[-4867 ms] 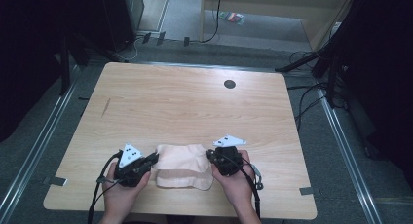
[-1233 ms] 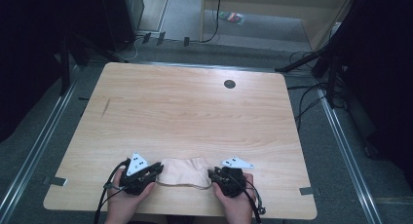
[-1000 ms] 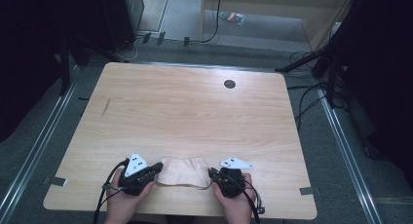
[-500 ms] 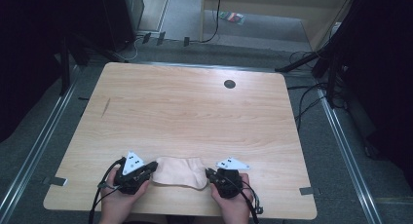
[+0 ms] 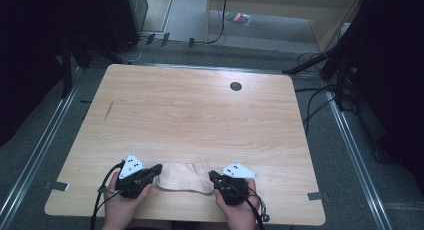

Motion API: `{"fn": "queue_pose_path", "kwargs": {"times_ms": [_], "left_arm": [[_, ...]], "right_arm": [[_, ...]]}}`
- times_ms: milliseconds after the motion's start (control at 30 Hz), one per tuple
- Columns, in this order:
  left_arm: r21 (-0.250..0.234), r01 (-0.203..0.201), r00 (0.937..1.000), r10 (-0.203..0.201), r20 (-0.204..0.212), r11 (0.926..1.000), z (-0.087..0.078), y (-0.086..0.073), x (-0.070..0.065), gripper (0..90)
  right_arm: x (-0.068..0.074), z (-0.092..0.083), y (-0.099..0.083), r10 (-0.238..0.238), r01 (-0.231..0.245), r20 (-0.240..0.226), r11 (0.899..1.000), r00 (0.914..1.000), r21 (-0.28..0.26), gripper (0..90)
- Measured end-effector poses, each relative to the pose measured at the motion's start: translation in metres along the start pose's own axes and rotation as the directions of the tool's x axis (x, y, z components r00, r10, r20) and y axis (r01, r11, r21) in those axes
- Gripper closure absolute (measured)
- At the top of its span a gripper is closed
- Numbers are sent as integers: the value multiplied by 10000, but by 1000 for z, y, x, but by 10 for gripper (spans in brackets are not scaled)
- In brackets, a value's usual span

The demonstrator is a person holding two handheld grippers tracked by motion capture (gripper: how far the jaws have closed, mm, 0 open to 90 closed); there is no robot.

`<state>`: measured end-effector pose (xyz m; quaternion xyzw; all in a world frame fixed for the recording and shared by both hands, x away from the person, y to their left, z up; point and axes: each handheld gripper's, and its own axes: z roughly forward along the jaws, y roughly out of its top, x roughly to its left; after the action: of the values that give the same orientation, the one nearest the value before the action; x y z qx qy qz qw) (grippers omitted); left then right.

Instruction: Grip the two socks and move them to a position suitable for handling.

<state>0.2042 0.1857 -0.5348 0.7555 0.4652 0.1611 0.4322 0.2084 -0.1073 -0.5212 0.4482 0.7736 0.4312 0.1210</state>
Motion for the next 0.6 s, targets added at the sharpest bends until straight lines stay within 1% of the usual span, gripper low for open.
{"fn": "queue_pose_path", "kwargs": {"times_ms": [33, 67, 100, 133, 167, 200, 233, 267, 333, 367, 400, 433, 467, 500, 567, 600], "left_arm": [[173, -10, 10000, 11, -71, 9999, 5, -2, 0, 900], [383, -14, 9999, 18, -110, 9993, 9, -4, 0, 900], [556, -49, 9999, 55, -110, 9984, 12, -6, 0, 900], [644, -143, 9995, 161, -285, 9978, 14, -8, -1, 900], [663, -287, 9990, 309, -333, 9974, 15, -9, -1, 900], [644, -292, 9989, 314, -341, 9975, 15, -9, -1, 900], [659, -306, 9989, 330, -345, 9974, 15, -9, -1, 900], [672, -330, 9988, 352, -327, 9972, 15, -9, 0, 900], [622, -256, 9993, 272, -258, 9977, 15, -10, 0, 900], [495, -180, 9998, 182, -41, 9986, 14, -10, 1, 881], [495, -180, 9998, 182, -41, 9986, 14, -10, 1, 814], [5, 34, 9990, -34, 442, 10000, 11, -10, 5, 740], [-186, 103, 9988, -94, 485, 9998, 10, -10, 6, 682], [-484, 91, 9989, -69, 462, 9988, 7, -10, 8, 642], [-1011, 172, 9993, -138, 339, 9947, 2, -9, 11, 538], [-1342, 141, 9996, -105, 274, 9908, -1, -9, 14, 496]], "right_arm": [[2, 5, -1, -43, 46, -121, 9997, 9999, 239, 882], [3, 10, -3, -89, 94, -111, 9988, 9999, 480, 892], [3, 15, -5, -147, 144, 32, 9974, 9999, 707, 900], [2, 19, -7, -99, 86, 149, 9960, 9998, 886, 900], [0, 22, -8, 9, -35, 239, 9943, 9997, 1066, 900], [-2, 24, -9, -56, 9, 407, 9934, 9992, 1145, 900], [-4, 24, -9, -6, -47, 473, 9937, 9989, 1121, 900], [-7, 23, -9, 40, -90, 445, 9936, 9990, 1122, 900], [-9, 23, -8, 153, -196, 378, 9931, 9992, 1155, 900], [-10, 23, -8, 141, -180, 345, 9934, 9993, 1131, 900], [-9, 22, -8, 162, -190, 278, 9941, 9995, 1069, 868], [-9, 21, -8, 68, -86, 206, 9961, 9998, 883, 822], [-9, 19, -7, 63, -81, 252, 9972, 9997, 740, 791], [-10, 16, -6, 81, -92, 192, 9982, 9998, 591, 757], [-13, 10, -4, 232, -231, -103, 9997, 9997, 95, 632], [-15, 7, -3, 225, -226, -51, 9997, 9997, -108, 567]]}}
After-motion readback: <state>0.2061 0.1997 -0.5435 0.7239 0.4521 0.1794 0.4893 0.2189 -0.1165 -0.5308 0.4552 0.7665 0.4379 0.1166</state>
